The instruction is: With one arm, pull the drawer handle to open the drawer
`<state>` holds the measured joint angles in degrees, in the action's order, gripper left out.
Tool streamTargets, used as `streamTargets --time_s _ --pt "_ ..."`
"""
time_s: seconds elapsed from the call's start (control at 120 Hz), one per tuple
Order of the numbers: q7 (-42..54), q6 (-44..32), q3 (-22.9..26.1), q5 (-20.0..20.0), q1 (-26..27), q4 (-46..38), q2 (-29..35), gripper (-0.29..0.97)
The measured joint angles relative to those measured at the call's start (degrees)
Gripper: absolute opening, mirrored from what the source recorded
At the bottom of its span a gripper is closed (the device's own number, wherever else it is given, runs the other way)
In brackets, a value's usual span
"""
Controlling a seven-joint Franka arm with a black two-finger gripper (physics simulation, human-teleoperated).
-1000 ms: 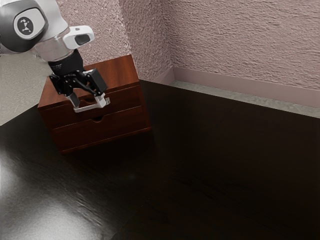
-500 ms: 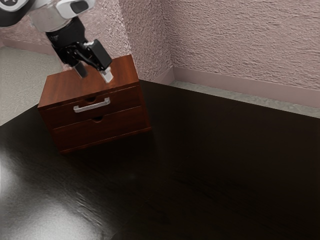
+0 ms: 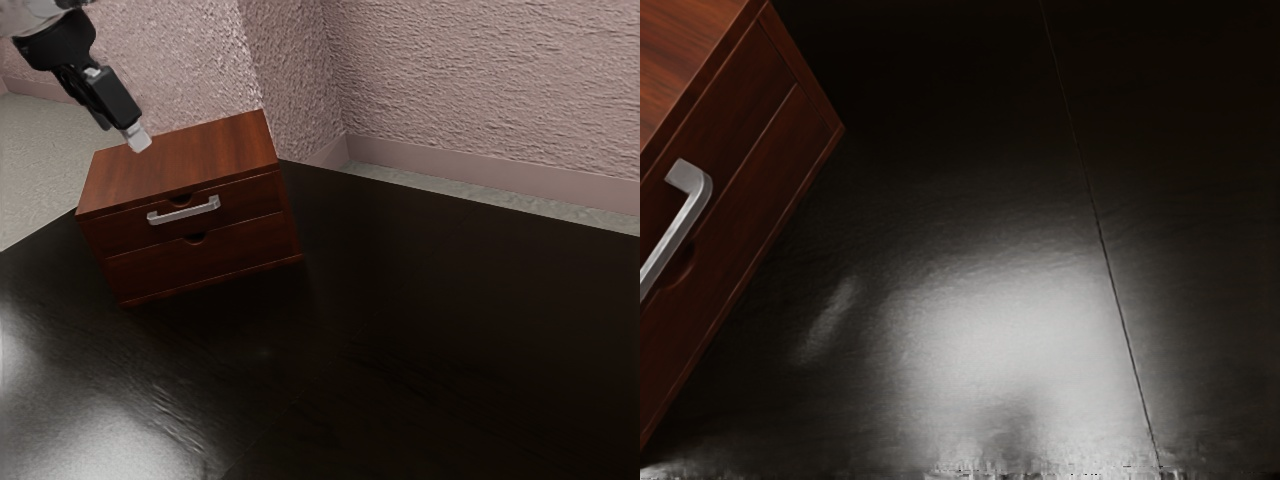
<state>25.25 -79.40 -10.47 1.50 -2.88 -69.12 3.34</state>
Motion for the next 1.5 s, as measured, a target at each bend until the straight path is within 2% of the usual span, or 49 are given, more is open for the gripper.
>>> streamTargets --time_s 0.092,0.233,0.392,0.658,0.842,1.017,1.5 --pt "3.02 -0.91 0.12 -0.3 0.87 -1.06 -1.52 0.66" --pt "10.21 -9.89 0.25 -0.5 1.78 -5.53 -5.16 0.66" --pt "17.68 -18.5 0.08 -0.68 1.74 -6.38 -8.83 0.66" --pt "28.46 -26.25 -0.26 -6.41 -2.92 -7.73 -9.98 0.65" --pt "33.21 -31.98 -0.67 -7.52 -2.26 -13.72 -9.55 0.53" --pt "35.19 -35.49 -3.22 -7.53 -2.57 -17.17 -9.15 0.46" --pt "31.36 -37.65 -5.87 -8.47 -2.64 -17.65 -12.09 0.27"
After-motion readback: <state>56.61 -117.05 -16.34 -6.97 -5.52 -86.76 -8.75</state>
